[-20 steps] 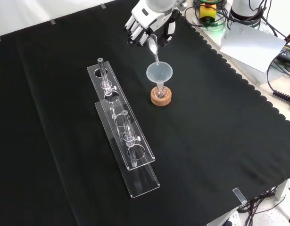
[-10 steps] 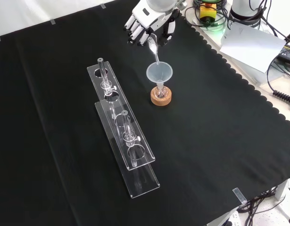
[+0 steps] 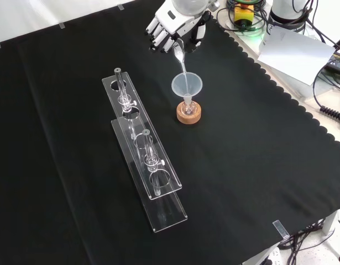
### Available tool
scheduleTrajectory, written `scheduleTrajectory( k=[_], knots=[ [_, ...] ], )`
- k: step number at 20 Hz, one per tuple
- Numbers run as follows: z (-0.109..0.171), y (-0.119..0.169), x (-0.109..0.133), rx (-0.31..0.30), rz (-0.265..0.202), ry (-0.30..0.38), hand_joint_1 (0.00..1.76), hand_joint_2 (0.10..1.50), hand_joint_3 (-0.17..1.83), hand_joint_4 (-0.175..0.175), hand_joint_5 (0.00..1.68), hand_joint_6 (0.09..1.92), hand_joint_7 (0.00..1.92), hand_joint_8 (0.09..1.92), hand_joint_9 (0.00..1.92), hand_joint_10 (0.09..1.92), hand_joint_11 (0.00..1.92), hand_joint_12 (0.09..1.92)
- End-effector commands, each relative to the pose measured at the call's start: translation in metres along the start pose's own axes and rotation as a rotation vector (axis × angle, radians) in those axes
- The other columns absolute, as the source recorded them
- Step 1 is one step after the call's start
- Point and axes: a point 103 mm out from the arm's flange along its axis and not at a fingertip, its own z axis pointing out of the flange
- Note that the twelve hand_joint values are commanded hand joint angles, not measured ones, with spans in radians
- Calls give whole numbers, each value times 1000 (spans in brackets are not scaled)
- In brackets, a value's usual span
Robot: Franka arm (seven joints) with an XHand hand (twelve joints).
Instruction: Pour all the NaCl from the weighing funnel into the round-bottom flask.
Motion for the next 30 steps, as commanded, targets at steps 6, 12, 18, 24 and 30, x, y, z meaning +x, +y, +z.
scheduleTrajectory(
  k=[6, 12, 18, 24, 30],
  knots=[
    [-3, 0, -1, 9, 3, -29, 1110, 607, 802, 175, 1209, 858, 446, 664, 840, 484, 596, 1208],
    [-4, -1, -2, 12, 4, -49, 1110, 607, 801, 175, 1209, 858, 446, 663, 839, 483, 593, 1206],
    [-5, -1, -2, 16, 3, -59, 1110, 607, 801, 175, 1209, 857, 446, 663, 837, 482, 588, 1206],
    [-8, -1, -1, 17, 2, -70, 1110, 607, 800, 175, 1209, 857, 445, 662, 836, 481, 584, 1207],
    [-13, 0, 2, 28, 2, -91, 1110, 607, 800, 175, 1209, 856, 444, 660, 835, 481, 579, 1208]
  ],
)
